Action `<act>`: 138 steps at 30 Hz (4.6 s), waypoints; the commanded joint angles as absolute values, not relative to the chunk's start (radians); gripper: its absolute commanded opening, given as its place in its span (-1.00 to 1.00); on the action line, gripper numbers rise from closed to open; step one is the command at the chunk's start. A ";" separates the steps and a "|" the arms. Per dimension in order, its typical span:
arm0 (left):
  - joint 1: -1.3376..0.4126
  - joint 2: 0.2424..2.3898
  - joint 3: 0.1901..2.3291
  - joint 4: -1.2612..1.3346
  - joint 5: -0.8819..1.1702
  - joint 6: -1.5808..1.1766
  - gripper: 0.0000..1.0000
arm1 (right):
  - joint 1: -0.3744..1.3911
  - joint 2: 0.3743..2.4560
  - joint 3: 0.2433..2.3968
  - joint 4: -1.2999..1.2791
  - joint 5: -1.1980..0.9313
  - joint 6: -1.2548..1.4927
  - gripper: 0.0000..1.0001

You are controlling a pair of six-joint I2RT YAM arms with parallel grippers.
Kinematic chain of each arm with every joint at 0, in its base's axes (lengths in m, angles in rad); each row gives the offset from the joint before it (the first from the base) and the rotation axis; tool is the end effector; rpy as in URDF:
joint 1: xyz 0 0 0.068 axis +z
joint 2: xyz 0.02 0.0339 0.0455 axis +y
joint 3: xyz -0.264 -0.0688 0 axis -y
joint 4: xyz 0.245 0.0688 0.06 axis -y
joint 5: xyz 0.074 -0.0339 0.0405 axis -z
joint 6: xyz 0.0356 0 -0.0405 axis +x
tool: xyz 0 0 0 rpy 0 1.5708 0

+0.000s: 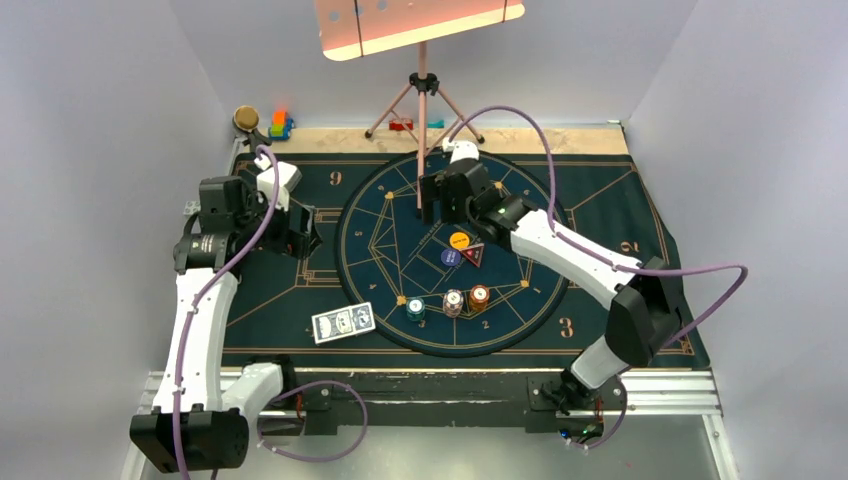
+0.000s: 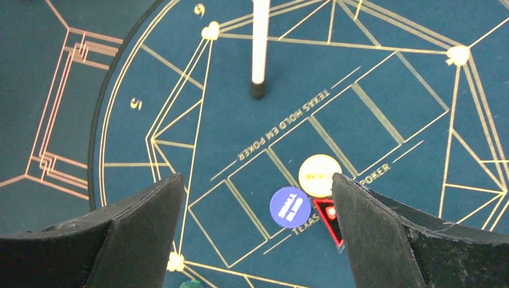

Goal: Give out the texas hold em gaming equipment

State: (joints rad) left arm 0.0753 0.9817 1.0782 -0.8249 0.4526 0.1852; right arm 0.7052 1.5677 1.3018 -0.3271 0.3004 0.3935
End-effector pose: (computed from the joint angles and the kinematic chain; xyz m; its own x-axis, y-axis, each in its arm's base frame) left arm 0.1911 -0.0012 0.3458 -0.6050 0.1204 -0.7871 0.3756 0.9148 -0.1487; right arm 0.2817 0.2259 0.3107 -0.5588 0.0053 -0.8293 -0.2361 0.9576 0.1652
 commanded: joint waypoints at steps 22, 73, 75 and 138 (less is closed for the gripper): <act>0.073 1.012 1.123 -0.882 0.496 0.270 0.99 | 0.815 1.812 1.210 -0.420 0.233 0.596 0.89; 0.073 1.010 1.167 -0.906 0.406 0.267 0.99 | 0.810 2.114 1.453 -0.526 0.233 0.511 -0.38; 0.073 1.009 1.167 -0.908 0.391 0.266 0.99 | 0.825 2.134 1.503 -0.545 0.221 0.502 -0.41; 0.084 1.019 1.181 -0.965 0.390 0.296 0.99 | 0.628 2.182 1.740 -0.519 0.232 0.379 0.50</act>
State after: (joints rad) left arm 0.0776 1.0210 1.1370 -0.9680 0.3721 0.2821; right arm 0.6243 2.1883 1.6962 -0.5438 0.2428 0.3985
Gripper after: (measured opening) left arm 0.995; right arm 0.753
